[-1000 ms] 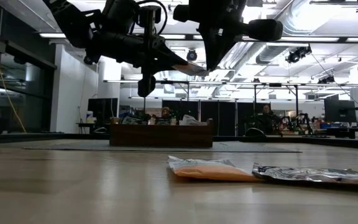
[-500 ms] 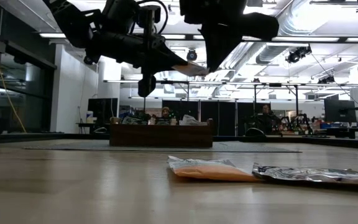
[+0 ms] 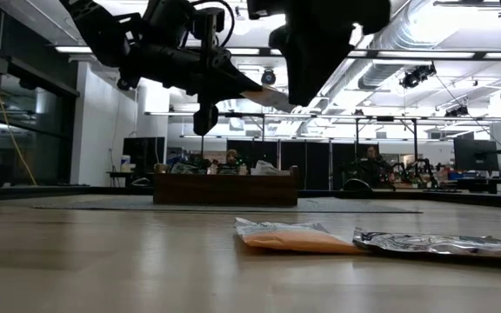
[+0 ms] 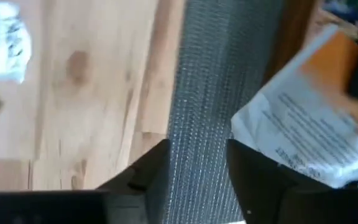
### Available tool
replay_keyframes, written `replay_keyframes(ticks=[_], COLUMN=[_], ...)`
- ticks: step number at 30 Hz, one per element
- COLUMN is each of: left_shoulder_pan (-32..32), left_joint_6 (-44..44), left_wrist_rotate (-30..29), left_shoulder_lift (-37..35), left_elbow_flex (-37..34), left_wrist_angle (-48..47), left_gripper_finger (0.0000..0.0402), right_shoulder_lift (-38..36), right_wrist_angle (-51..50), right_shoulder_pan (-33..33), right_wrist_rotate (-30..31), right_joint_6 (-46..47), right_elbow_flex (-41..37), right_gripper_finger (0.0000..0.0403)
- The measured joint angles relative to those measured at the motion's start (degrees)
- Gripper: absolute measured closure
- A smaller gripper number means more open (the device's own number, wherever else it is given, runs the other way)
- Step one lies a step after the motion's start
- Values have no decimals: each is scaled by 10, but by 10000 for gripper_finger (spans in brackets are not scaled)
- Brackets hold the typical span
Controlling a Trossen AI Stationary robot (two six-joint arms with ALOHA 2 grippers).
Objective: Pick & Place Tea
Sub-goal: Put the orange tea bag into the right section of the wooden organizer
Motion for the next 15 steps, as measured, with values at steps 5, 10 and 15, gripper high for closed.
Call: replay_keyframes(ticks=[5,10,15], left_shoulder_pan=[39,86,122], left_joint_6=[13,43,51], left_wrist_rotate=[-9,2,25], left_shoulder_lift=[0,-8,-8], left_elbow_flex=[0,0,0], left_wrist_angle=[0,23,122], left_gripper_finger=[401,401,401], right_shoulder_lift=[-1,-28,-67], right_wrist_angle=[-27,-54,-48], right_shoulder_pan=[-1,-4,-5], right_wrist_rotate=[57,95,167], right_joint_6=[125,277,407], right_elbow_flex=[0,0,0], right_gripper_finger=[192,163,160])
